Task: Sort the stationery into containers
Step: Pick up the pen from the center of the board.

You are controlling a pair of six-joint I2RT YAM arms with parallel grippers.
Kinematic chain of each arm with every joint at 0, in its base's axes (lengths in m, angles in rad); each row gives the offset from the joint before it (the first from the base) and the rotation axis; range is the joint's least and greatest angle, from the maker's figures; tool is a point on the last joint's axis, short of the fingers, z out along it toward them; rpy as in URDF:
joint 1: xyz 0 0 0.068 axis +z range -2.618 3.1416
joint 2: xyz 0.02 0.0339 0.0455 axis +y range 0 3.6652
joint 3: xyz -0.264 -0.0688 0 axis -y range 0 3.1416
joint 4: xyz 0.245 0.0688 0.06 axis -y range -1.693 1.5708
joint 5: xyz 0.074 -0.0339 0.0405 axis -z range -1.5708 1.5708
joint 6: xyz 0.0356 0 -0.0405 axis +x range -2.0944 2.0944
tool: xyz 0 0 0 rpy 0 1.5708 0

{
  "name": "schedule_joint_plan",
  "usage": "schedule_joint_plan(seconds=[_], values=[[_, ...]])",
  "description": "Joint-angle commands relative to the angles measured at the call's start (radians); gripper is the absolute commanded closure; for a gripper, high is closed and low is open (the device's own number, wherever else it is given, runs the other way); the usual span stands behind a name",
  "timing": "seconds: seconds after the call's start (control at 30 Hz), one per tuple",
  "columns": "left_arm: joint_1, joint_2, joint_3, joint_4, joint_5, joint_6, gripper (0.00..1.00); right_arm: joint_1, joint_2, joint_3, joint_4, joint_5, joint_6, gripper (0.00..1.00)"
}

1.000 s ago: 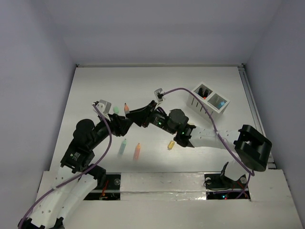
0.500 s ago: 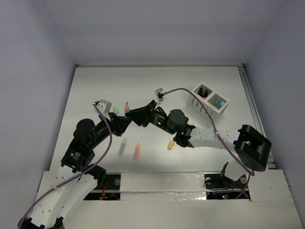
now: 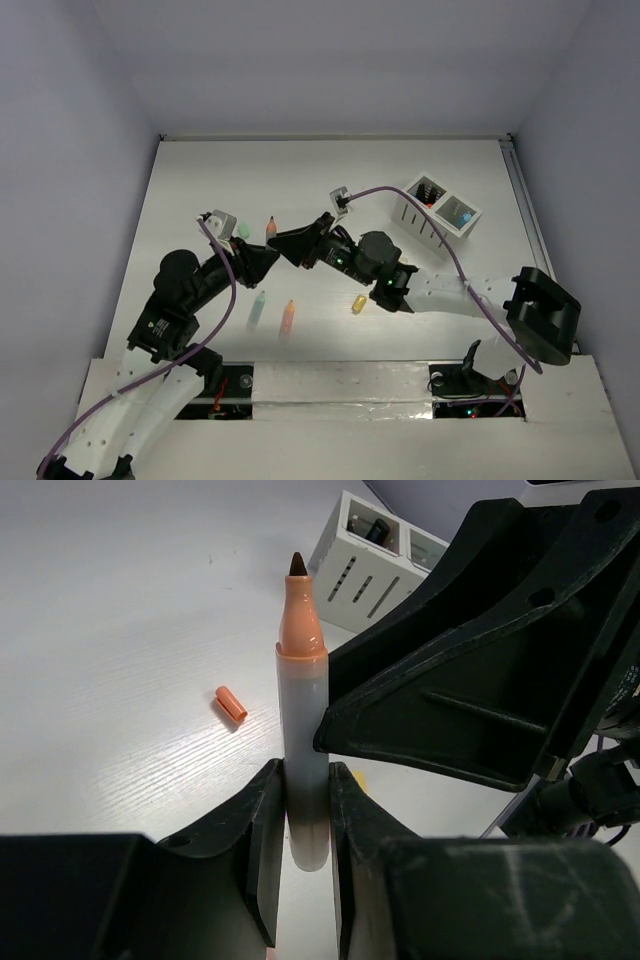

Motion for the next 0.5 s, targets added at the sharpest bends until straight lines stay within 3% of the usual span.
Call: schedule_joint_plan(seconds=[0.0,0.27,0.47], values=[[0.011,0.007,0.007,0.039,-0.031,0.016,1.0,0.01,-0.078,0.014,-0.026,0.027,0.007,0.73],[0.011,-0.002,0.002,0.081,0.049,0.01,1.0,0.01,-0.088,0.046,-0.095,-0.016,0.001,0.45],[0.011,0.01,0.002,0.106,0.095,0.001,1.0,-0.017,-0.13,0.033,-0.112,-0.039,0.01,0.38]])
